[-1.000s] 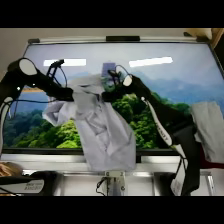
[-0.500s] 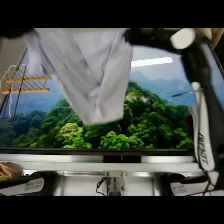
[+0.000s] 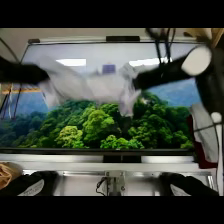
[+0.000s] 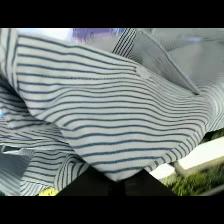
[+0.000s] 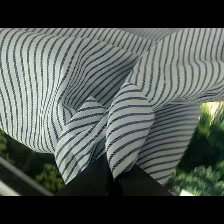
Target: Fold the shirts.
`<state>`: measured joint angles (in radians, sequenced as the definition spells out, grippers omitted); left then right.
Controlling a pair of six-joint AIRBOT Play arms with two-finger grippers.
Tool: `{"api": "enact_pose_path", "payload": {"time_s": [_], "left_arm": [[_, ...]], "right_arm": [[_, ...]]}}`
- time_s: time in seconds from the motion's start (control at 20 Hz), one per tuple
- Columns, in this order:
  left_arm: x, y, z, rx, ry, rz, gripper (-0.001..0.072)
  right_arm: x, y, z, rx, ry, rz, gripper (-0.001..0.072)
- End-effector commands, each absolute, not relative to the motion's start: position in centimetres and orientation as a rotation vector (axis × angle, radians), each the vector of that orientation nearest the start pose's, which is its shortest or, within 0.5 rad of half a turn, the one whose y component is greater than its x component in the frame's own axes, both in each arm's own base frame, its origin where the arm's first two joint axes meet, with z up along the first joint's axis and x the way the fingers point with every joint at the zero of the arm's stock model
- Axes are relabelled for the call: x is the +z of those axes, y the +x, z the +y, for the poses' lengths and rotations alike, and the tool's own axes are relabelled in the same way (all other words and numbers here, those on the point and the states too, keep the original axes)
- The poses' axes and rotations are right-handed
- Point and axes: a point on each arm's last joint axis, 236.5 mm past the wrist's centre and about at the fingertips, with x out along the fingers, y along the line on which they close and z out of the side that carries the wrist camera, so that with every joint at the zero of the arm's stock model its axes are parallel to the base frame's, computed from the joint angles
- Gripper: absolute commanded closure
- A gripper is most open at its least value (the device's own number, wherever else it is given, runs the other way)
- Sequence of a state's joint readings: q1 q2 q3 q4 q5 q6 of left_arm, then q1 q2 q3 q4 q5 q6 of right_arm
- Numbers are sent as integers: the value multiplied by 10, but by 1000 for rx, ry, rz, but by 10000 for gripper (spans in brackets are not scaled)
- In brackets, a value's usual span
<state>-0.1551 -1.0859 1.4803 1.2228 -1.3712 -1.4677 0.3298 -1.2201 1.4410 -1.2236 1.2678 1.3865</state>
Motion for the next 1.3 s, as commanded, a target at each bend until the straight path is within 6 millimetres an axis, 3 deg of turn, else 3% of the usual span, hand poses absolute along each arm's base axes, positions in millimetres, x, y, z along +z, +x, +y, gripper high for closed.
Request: {"api": "enact_pose_path", "payload": {"time_s": [0.0, 0.05, 0.15, 0.2, 0.25, 0.35, 0.55, 0.65, 0.7, 0.75, 0.8, 0.9, 0.95, 1.05, 1.15, 1.25], "left_arm": [[42, 279, -135, -380, -30, 1347, 659], [15, 260, -144, -399, -37, 1394, 659], [-16, 228, -159, -447, -8, 1453, 659], [-21, 217, -165, -470, 17, 1465, 659], [-21, 210, -170, -495, 39, 1468, 659], [-21, 198, -167, -513, 140, 1476, 659], [-38, 176, -141, -408, 284, 1560, 659], [-49, 169, -141, -386, 250, 1583, 657], [-54, 167, -140, -381, 244, 1587, 657], [-57, 165, -139, -379, 244, 1595, 657], [-59, 164, -138, -378, 245, 1597, 657], [-61, 165, -139, -379, 240, 1588, 657], [-61, 166, -140, -380, 238, 1583, 657], [-61, 166, -141, -382, 234, 1582, 656], [-61, 166, -141, -374, 226, 1584, 656], [-61, 166, -142, -376, 222, 1586, 656]], "right_arm": [[15, 248, 189, 572, 29, 1392, 635], [-12, 211, 188, 567, 89, 1486, 597], [-41, 155, 188, 569, 201, 1608, 179], [-41, 145, 186, 577, 210, 1611, 171], [-32, 148, 185, 586, 200, 1571, 171], [9, 185, 182, 589, 193, 1394, 171], [132, 296, 180, 559, 202, 984, 171], [168, 339, 201, 606, 229, 894, 171], [170, 358, 215, 635, 263, 895, 171], [162, 376, 228, 657, 299, 924, 171], [140, 391, 241, 673, 329, 983, 171], [74, 405, 263, 677, 345, 1155, 154], [40, 398, 279, 693, 368, 1271, 40], [-12, 373, 311, 751, 355, 1447, 40], [-41, 362, 334, 764, 324, 1494, 40], [-52, 372, 348, 744, 307, 1432, 41]]}}
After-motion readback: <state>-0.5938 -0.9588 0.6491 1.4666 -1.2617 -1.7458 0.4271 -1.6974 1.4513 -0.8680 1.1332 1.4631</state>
